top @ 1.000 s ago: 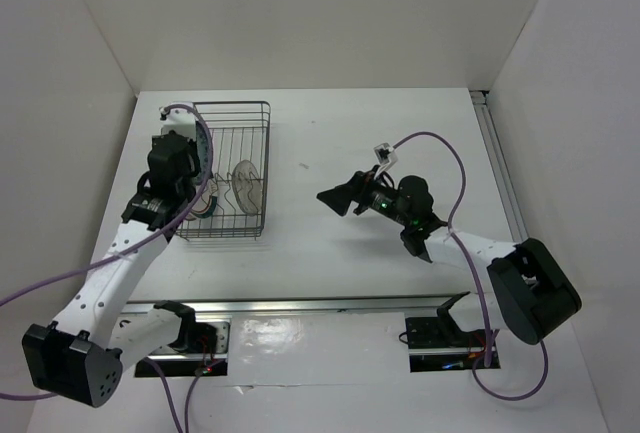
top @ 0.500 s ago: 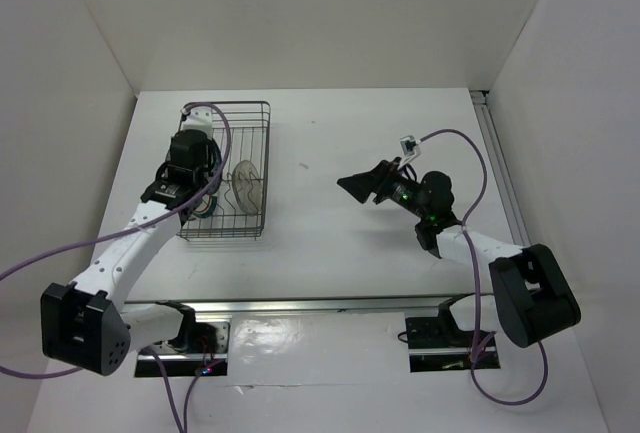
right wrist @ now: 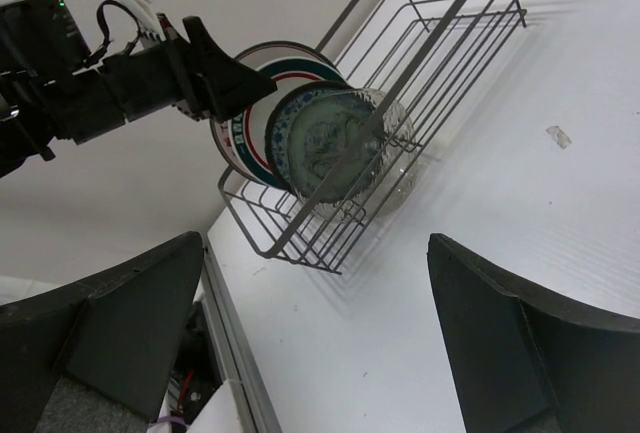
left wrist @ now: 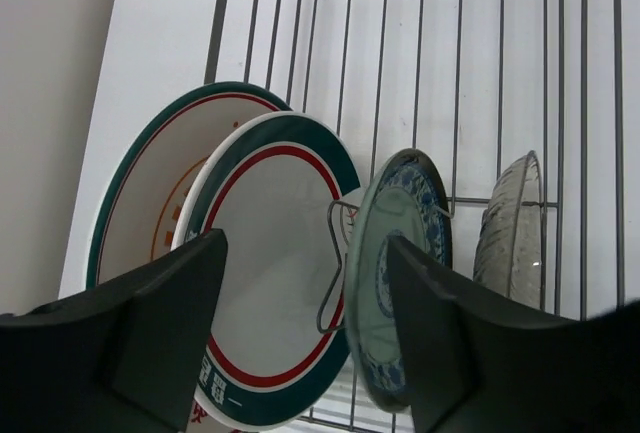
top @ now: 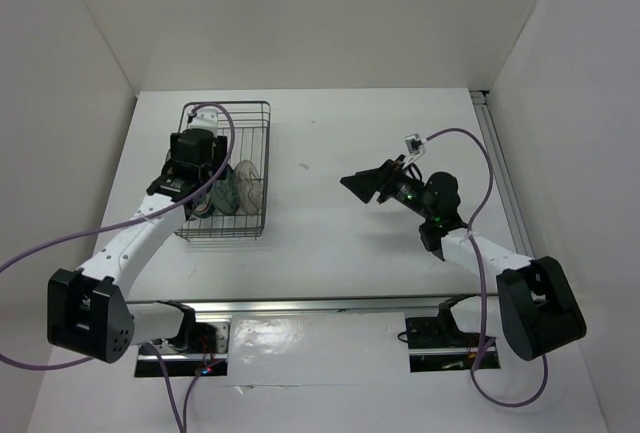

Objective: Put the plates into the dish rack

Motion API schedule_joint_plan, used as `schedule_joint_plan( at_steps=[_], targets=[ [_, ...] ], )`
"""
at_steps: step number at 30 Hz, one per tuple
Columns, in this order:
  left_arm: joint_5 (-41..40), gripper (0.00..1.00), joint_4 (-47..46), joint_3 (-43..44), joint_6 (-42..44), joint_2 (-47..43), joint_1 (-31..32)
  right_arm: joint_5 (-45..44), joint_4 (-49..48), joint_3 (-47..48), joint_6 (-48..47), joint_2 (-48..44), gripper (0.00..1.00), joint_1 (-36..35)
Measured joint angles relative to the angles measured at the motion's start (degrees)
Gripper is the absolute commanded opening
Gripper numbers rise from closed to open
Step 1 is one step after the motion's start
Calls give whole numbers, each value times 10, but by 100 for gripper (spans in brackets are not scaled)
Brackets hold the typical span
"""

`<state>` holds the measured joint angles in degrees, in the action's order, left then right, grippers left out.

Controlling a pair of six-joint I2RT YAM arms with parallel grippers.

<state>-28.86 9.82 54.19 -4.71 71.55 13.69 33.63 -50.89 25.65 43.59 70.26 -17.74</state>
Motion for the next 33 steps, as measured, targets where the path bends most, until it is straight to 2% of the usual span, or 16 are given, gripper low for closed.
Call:
schedule_joint_plan(
  at_steps=[1, 4, 5, 10, 15, 19, 24, 27, 33],
  targets=[
    [3, 86, 2, 1, -2, -2, 0, -1, 5, 0, -2, -5, 100, 0],
    [13, 89, 19, 6, -6, -24, 0, -12, 52, 6, -21, -29, 100, 0],
    [17, 99, 28, 9, -10, -39, 0, -19, 79, 12, -32, -38, 100, 0],
    [23, 100, 59, 25, -28, -167, -1, -116, 290, 105, -105, -98, 100, 0],
    [14, 100, 91, 49, -65, -284, -13, -299, 545, 281, -182, -132, 100, -3],
    [26, 100, 116, 88, -97, -306, -26, -436, 657, 373, -201, -159, 100, -41],
    [83, 100, 145, 90, -129, -344, -59, -545, 782, 395, -204, -237, 100, -57],
    [97, 100, 148, 90, -137, -363, -65, -576, 833, 431, -208, -263, 100, -57],
    [115, 100, 150, 90, -137, -372, -65, -598, 867, 480, -222, -294, 100, -57]
  ],
)
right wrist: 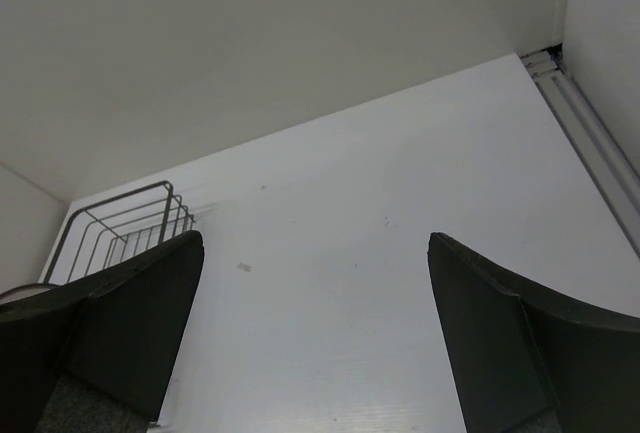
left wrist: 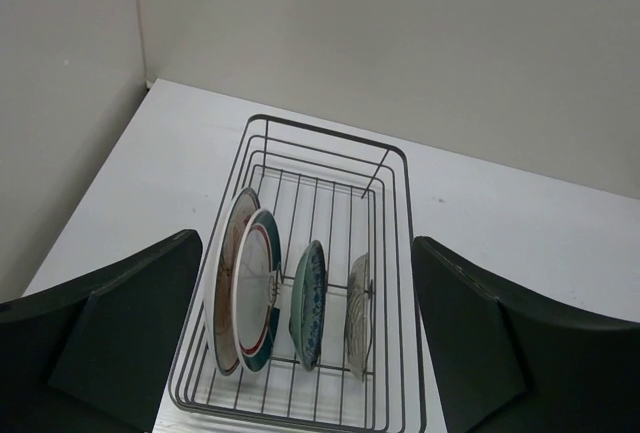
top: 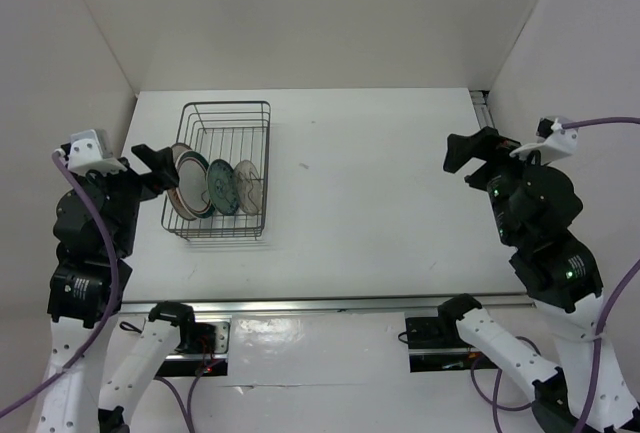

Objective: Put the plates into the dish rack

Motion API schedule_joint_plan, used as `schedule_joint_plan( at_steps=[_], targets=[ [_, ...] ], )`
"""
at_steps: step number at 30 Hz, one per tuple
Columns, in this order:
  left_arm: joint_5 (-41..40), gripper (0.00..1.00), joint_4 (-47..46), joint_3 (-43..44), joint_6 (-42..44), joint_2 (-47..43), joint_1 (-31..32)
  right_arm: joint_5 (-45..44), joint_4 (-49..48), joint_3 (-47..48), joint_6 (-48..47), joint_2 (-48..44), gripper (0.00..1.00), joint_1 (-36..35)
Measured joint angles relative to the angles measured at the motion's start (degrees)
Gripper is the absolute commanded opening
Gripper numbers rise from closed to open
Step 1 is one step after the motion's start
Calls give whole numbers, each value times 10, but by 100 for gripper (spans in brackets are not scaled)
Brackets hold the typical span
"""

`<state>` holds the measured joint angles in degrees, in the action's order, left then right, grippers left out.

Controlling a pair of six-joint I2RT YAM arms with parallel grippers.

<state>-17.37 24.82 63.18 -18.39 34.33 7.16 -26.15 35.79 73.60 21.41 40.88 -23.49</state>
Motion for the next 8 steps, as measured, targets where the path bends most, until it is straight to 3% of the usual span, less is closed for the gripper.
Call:
schedule_joint_plan(
  at_steps=[8],
  targets=[
    [13, 100, 0, -1, 0, -7, 0, -3, 20, -2, -9, 2, 100, 0]
  ],
)
